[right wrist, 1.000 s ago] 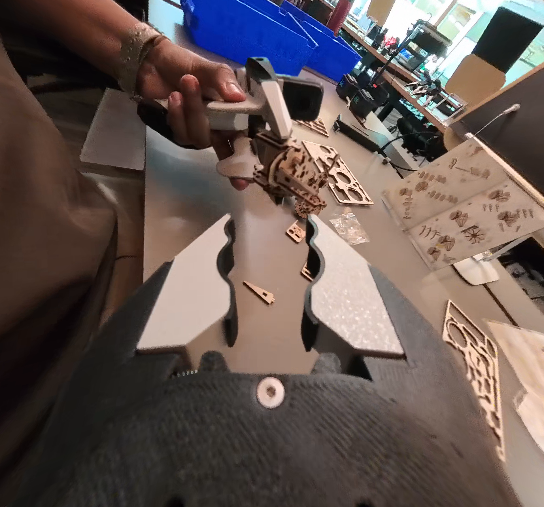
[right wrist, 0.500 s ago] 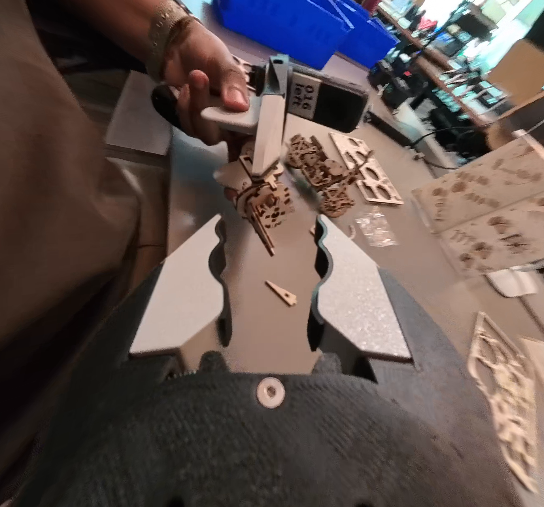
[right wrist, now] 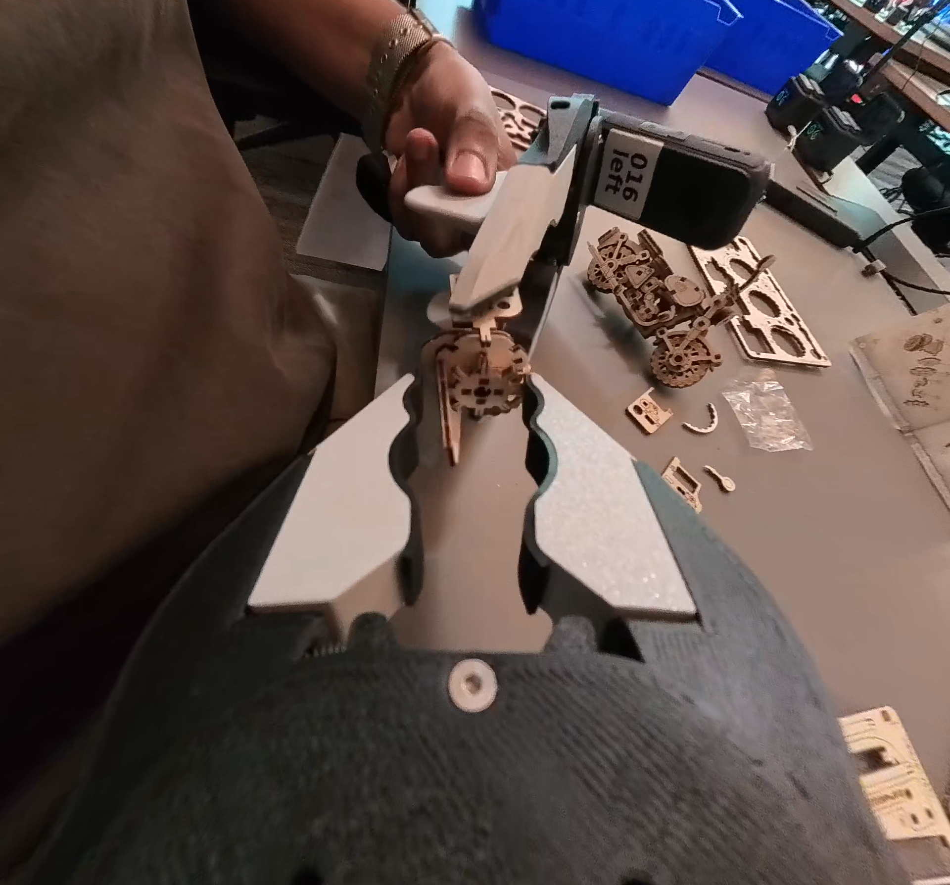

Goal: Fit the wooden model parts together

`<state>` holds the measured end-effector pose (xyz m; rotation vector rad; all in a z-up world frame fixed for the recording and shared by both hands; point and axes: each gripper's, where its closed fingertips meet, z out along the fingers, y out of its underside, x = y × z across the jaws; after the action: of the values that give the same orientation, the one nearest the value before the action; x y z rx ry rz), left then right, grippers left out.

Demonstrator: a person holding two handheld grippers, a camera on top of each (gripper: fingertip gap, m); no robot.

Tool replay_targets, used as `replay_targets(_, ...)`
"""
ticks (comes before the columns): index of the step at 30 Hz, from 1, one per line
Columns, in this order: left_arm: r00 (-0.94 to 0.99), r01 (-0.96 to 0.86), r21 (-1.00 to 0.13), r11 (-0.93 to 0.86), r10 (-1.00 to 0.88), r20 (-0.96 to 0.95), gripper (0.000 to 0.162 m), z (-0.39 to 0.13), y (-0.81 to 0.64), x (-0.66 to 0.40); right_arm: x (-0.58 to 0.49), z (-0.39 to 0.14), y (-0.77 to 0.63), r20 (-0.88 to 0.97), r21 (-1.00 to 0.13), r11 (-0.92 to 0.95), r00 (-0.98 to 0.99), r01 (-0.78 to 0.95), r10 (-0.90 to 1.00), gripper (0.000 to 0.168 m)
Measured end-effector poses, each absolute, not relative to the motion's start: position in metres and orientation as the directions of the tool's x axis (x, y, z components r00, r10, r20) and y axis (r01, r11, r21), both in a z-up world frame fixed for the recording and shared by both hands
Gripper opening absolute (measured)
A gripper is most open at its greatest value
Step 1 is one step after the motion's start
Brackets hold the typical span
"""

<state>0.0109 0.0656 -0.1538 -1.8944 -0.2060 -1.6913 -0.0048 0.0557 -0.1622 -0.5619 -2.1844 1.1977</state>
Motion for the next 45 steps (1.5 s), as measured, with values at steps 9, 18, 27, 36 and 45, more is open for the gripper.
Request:
replay_targets(9, 0.408, 0.559, -0.578, -0.595, -0.410, 0.816, 0.102, -0.129, 0.082, -0.024, -0.020, -0.153, 0.083, 0.005, -0.934, 0.238, -0.658, 0.265, 0.753, 0.037)
replay_targets(18, 0.942, -0.175, -0.939, -0.296, -0.326, -0.073, 0.091, -0.142, 0.091, -0.047, -0.031, -0.139, 0.106, -0.708, -0.700, -0.440, -0.467, 0.562, 0.530, 0.036)
replay_targets(27, 0.862, -0.412, -0.871, -0.269, -0.426, -0.277, 0.091, -0.163, 0.086, -0.021, -0.020, -0.153, 0.079, -0.907, -0.412, -0.470, -0.302, 0.781, 0.292, 0.036)
replay_targets(36, 0.793, -0.528, -0.810, -0.256, -0.490, -0.362, 0.075, -0.183, 0.083, -0.004, -0.013, -0.151, 0.062, -0.953, -0.304, -0.449, -0.261, 0.840, 0.157, 0.037)
replay_targets(45, 0.816, -0.420, -0.868, -0.265, -0.528, -0.234, 0.054, -0.175, 0.079, -0.002, -0.010, -0.148, 0.058, -0.958, -0.288, -0.440, -0.264, 0.851, 0.117, 0.036)
